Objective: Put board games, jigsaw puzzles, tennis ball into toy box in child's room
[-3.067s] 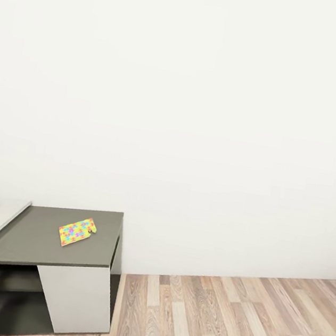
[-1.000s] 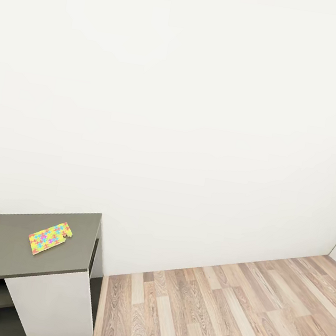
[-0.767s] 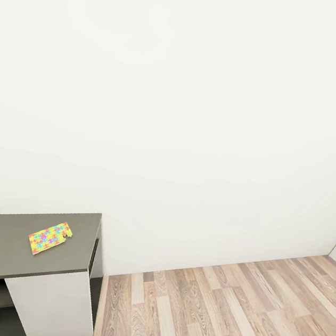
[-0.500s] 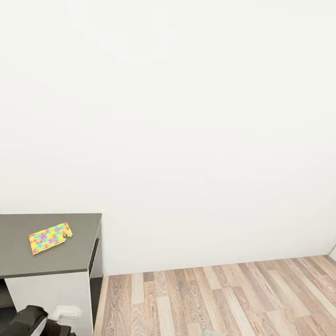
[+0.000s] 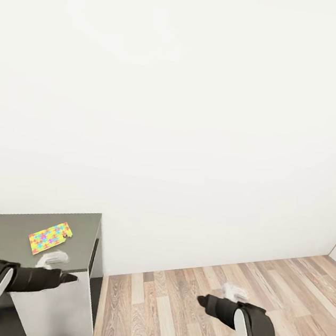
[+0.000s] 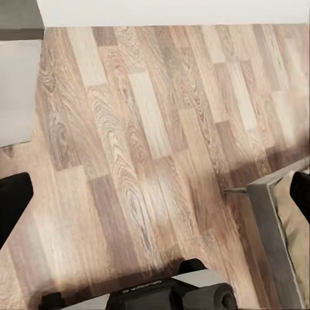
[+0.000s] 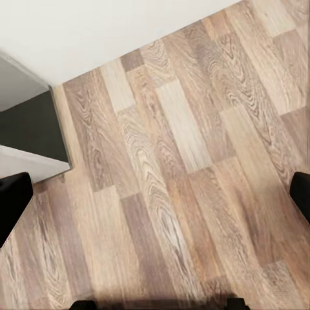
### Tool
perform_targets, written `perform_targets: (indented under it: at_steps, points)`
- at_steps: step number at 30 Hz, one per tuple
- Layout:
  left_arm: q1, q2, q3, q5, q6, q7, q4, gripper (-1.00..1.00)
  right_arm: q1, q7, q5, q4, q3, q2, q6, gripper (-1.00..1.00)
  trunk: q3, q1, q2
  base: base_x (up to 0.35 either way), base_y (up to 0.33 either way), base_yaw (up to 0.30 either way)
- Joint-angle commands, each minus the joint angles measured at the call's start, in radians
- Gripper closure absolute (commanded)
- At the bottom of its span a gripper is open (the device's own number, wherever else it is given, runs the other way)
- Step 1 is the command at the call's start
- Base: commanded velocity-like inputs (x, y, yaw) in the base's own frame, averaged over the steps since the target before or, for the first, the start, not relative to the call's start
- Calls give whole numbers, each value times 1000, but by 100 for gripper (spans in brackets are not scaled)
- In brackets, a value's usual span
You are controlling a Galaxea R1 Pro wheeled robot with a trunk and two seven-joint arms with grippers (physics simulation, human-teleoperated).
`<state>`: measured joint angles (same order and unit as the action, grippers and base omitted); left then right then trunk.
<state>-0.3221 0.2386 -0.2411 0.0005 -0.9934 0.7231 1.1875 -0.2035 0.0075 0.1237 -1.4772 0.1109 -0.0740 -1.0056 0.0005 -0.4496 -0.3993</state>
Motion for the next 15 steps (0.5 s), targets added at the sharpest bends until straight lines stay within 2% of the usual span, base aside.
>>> perform_targets:
  at_steps: [1,2,4,5,7,11,12,15]
  points:
    - [0,3,-16,1,-9,22,8,-100,-1,1,4,-8,6,0,-7,-100,0,0,-1,0,0,0]
    - [0,10,-38,2,-12,57,19,-100,-1,1,5,-20,11,1,-11,-100,0,0,-1,0,0,0]
    - [0,17,-53,3,-14,94,27,-100,0,1,5,-28,17,2,-13,-100,0,0,-1,0,0,0]
    - [0,25,-63,3,-15,132,31,-100,1,2,5,-34,24,2,-12,-100,0,0,-1,0,0,0]
    - [1,31,-69,4,-16,174,34,-100,3,2,5,-37,33,3,-8,-100,0,0,-1,0,0,0]
    - [2,46,-76,-3,-15,305,38,-100,7,5,5,-41,69,3,-3,-100,0,0,-1,0,0,0]
    - [3,69,-78,-5,-10,396,37,-100,8,6,5,-41,95,3,-2,-100,0,0,-1,0,0,0]
    - [5,81,-79,-5,-8,431,36,-100,8,6,5,-40,108,3,-1,-100,0,0,-1,0,0,0]
